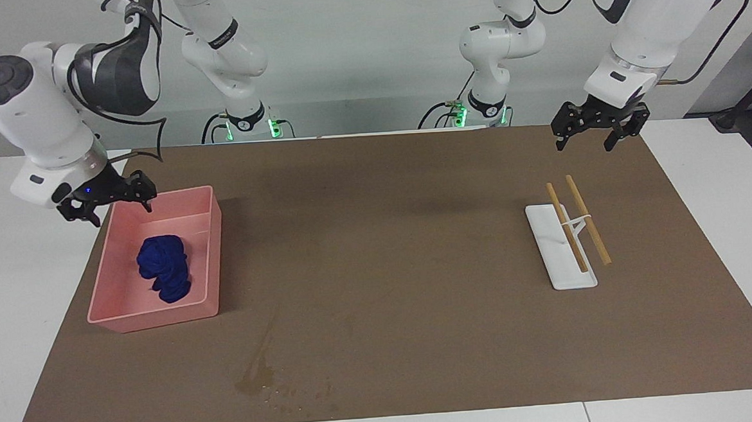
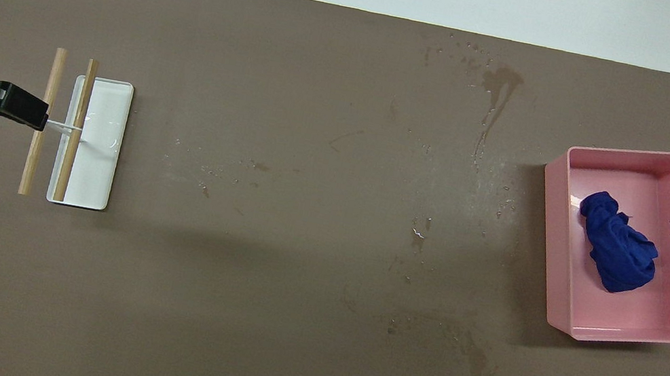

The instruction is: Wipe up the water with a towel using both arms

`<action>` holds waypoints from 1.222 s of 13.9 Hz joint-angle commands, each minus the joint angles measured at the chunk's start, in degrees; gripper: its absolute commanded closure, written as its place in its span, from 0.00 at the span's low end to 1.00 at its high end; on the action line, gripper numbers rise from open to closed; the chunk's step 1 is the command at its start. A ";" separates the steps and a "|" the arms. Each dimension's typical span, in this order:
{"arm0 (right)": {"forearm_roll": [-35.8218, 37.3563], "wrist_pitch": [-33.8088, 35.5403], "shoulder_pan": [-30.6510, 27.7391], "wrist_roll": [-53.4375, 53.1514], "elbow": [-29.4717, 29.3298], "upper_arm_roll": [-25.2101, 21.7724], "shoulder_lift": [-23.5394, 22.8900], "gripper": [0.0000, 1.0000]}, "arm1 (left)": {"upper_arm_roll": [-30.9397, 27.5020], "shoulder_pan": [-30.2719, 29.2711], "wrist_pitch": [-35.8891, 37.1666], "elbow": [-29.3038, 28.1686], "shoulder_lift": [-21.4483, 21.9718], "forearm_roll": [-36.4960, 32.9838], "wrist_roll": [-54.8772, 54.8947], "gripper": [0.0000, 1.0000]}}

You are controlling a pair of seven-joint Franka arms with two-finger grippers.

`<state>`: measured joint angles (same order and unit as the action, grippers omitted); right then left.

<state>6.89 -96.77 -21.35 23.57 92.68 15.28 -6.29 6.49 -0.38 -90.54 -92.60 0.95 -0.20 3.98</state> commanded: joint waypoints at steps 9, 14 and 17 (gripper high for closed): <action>-6.09 23.44 4.38 -19.32 -13.75 3.88 5.07 0.00 | 0.28 -0.41 0.54 -0.13 0.37 -0.68 0.42 0.00; -6.09 18.30 5.18 -18.40 -12.44 3.88 5.06 0.00 | 0.28 -0.41 0.54 -0.13 0.37 -0.68 0.42 0.00; -6.00 12.93 6.06 -15.83 -11.47 3.96 5.24 0.00 | 0.28 -0.41 0.54 -0.13 0.45 -0.68 0.50 0.00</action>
<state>1.84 -81.98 -15.28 6.36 81.73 18.93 -0.46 6.49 -0.38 -90.54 -92.60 0.95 -0.20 3.98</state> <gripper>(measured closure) 0.000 0.000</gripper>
